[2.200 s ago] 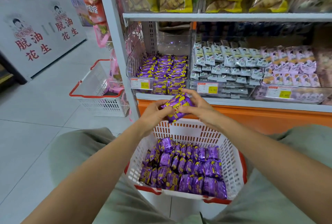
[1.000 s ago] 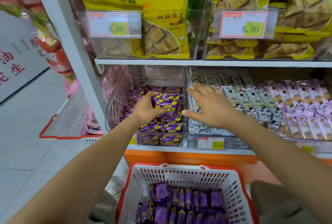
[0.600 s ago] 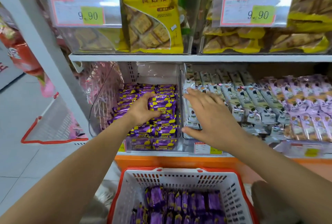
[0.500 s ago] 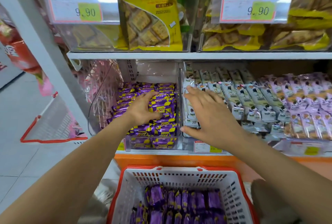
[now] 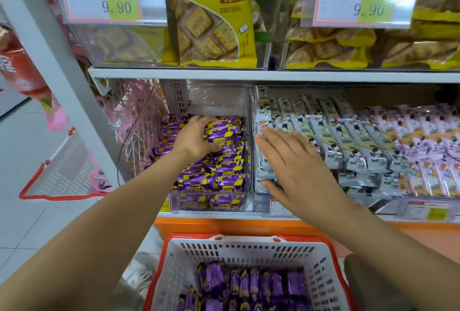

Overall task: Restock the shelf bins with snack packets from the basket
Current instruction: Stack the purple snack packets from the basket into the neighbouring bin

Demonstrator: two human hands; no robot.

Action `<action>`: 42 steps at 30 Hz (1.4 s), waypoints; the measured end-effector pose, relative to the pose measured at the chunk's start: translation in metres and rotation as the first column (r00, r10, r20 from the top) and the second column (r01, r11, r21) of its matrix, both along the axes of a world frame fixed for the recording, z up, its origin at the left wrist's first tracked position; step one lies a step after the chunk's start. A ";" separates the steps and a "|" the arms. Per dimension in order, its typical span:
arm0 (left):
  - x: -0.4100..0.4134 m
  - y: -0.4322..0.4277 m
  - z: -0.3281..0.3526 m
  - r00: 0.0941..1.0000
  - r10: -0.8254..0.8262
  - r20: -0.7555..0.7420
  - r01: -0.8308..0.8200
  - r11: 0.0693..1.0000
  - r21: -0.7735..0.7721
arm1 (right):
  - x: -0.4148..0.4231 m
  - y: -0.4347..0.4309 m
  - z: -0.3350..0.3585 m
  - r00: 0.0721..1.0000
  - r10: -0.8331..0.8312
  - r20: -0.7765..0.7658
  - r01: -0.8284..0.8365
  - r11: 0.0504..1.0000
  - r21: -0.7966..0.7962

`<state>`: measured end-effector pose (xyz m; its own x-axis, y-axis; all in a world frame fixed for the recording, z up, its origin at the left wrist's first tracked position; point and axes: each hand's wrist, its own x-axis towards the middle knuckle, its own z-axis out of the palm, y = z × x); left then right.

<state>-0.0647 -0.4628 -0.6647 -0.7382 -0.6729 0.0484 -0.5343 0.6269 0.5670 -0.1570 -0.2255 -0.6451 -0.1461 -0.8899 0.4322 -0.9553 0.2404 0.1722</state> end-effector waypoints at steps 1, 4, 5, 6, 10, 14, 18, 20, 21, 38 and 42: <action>-0.005 -0.001 -0.002 1.000 0.004 0.000 -0.004 1.000 -0.020 | 0.001 -0.001 -0.001 1.000 -0.006 0.001 0.006 1.000 -0.001; -0.022 -0.004 -0.006 0.999 0.012 -0.037 -0.014 0.997 -0.069 | 0.004 -0.004 -0.002 1.000 -0.014 -0.001 0.014 1.000 0.000; -0.028 -0.006 -0.007 0.998 0.010 -0.060 -0.014 0.997 -0.077 | 0.005 -0.004 -0.002 1.000 -0.016 -0.002 0.016 1.000 0.003; -0.033 -0.008 -0.008 0.997 0.007 -0.080 -0.013 0.997 -0.081 | 0.005 -0.003 -0.003 1.000 -0.017 -0.001 0.017 1.000 0.005; -0.050 -0.019 -0.013 0.996 0.011 -0.090 -0.020 0.994 -0.103 | 0.002 -0.001 -0.002 1.000 -0.010 0.004 0.010 1.000 0.007; -0.054 -0.022 -0.018 0.999 -0.010 -0.051 0.000 0.982 -0.188 | -0.001 0.001 -0.004 1.000 -0.008 0.012 0.008 1.000 0.021; -0.049 -0.018 -0.023 0.996 -0.063 0.068 0.085 0.910 -0.405 | -0.003 0.001 -0.005 1.000 -0.005 0.026 0.004 0.999 0.036; -0.049 -0.017 -0.022 0.992 -0.069 0.103 0.113 0.851 -0.513 | -0.002 0.001 -0.004 0.999 -0.007 0.036 0.005 0.999 0.040; -0.049 -0.016 -0.020 0.991 -0.073 0.110 0.122 0.828 -0.547 | -0.001 0.001 -0.003 0.999 -0.009 0.041 0.007 0.999 0.043; -0.062 -0.025 -0.026 0.994 -0.102 0.026 0.099 0.832 -0.546 | -0.003 0.001 -0.002 0.998 -0.007 0.064 0.002 0.997 0.079; -0.065 -0.030 -0.026 0.993 -0.117 -0.007 0.096 0.849 -0.519 | -0.004 0.001 -0.003 0.998 -0.006 0.061 0.001 0.996 0.084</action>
